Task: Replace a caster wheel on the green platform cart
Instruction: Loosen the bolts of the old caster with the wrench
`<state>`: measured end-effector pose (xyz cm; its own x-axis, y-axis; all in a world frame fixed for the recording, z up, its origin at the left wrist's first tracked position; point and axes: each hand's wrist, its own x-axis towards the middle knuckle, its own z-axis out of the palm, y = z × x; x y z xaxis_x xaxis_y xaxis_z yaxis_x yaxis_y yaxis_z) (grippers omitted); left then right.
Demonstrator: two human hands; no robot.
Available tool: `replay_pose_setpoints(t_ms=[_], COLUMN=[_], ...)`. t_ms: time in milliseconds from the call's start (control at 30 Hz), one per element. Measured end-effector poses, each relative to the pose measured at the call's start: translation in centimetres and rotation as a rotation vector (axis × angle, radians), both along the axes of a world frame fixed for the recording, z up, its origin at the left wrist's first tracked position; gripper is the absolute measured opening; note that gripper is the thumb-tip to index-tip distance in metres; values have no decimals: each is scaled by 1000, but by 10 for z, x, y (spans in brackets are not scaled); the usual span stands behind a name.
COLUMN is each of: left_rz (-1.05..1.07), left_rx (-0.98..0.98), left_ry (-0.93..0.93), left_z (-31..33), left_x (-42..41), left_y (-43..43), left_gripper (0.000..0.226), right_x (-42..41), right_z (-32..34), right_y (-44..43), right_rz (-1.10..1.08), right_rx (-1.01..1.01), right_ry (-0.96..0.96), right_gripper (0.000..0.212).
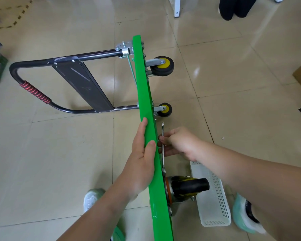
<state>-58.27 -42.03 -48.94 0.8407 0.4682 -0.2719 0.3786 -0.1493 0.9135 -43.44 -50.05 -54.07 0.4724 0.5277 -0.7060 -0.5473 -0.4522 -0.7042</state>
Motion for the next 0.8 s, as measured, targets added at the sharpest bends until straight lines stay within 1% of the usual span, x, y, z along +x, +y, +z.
replay_pose_setpoints(t_ms=[167,300,400,500,667,800], left_rz=[-1,5,17,25,24,21], left_rx=[7,0,-6,-16,1,-28], left_ry=[9,-4,-8,0,4,17], left_z=[-2,-3,-3,-1,2,1], left_x=[2,1,1,1,1,2], left_y=[0,0,0,-1,-4,-4], left_gripper=[59,59,59,59,58,57], right_x=[-3,-4,-12,-22,-29,-33], right_z=[7,17,30,36,34,36], right_y=[-9,-15,-17,-22,-34,-41], right_rz=[-2,23,103,134,-13,-45], right_rx=[38,85,151,152,151,180], right_ry=[-29,-116,-253,-411,-434,-451], right_gripper=[23,11,15,25,28,29])
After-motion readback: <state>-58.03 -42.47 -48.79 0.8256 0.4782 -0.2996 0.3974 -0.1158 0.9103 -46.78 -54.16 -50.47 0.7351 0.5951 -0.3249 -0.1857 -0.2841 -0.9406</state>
